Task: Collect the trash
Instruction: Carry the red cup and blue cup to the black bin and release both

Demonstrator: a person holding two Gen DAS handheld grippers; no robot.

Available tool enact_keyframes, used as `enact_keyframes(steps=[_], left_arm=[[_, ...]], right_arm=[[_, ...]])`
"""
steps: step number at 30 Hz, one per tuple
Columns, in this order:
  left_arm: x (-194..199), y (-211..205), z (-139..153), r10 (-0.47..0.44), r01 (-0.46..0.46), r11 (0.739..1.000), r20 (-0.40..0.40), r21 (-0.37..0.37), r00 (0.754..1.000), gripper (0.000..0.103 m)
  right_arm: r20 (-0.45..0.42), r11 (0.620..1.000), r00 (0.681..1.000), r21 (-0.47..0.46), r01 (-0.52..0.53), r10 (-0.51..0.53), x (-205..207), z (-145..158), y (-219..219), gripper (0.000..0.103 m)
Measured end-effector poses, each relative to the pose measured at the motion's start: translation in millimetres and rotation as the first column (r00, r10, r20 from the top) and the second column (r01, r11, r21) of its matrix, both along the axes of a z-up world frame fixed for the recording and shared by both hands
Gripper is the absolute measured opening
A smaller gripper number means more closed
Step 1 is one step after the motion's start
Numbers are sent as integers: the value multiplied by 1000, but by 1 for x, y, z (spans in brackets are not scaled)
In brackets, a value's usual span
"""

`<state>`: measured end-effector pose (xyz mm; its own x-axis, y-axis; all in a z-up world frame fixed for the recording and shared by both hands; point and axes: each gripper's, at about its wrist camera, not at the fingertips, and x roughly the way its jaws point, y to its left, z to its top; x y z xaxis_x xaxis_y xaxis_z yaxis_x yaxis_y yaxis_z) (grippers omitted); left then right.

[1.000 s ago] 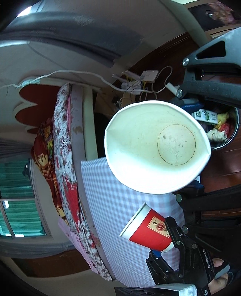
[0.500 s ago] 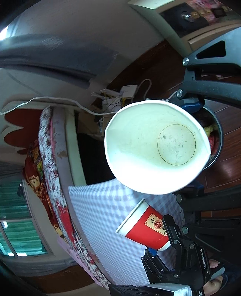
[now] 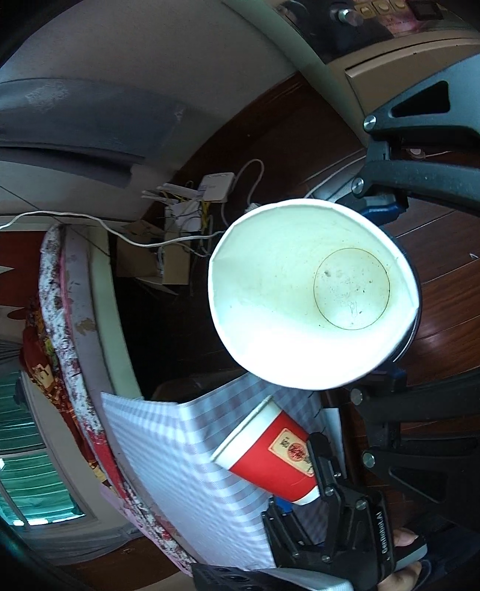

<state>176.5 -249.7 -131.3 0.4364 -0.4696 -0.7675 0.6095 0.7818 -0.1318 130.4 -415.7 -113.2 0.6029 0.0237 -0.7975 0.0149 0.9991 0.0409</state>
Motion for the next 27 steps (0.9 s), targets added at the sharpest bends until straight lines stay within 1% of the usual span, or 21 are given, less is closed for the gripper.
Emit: enact_keyframes(steps=[7, 14, 18, 20, 22, 24, 26, 27], left_arm=[[7, -18, -33, -32, 35, 999, -88, 34, 996, 58], [15, -29, -56, -62, 69, 997, -160, 42, 985, 58], [19, -34, -64, -75, 86, 995, -181, 53, 981, 58], [23, -35, -67, -79, 89, 995, -201, 43, 976, 58], [26, -37, -70, -94, 105, 994, -217, 40, 972, 58], [25, -41, -71, -110, 123, 991, -224, 45, 968, 59], [25, -41, -71, -124, 134, 991, -233, 25, 965, 60], [25, -40, -72, -120, 129, 991, -226, 23, 967, 63]], right_arm=[[-72, 999, 996, -8, -53, 52, 8, -38, -4, 59], [-152, 988, 979, -44, -146, 138, 17, -75, -1, 59], [-190, 976, 964, -74, -204, 187, 22, -87, 2, 60], [-219, 968, 951, -71, -240, 219, 25, -95, 4, 61], [-234, 960, 943, -93, -264, 237, 28, -103, 5, 61], [-247, 958, 937, -82, -274, 247, 29, -107, 5, 61], [-254, 956, 934, -87, -279, 250, 28, -107, 5, 61], [-254, 958, 934, -73, -279, 253, 27, -106, 4, 63]])
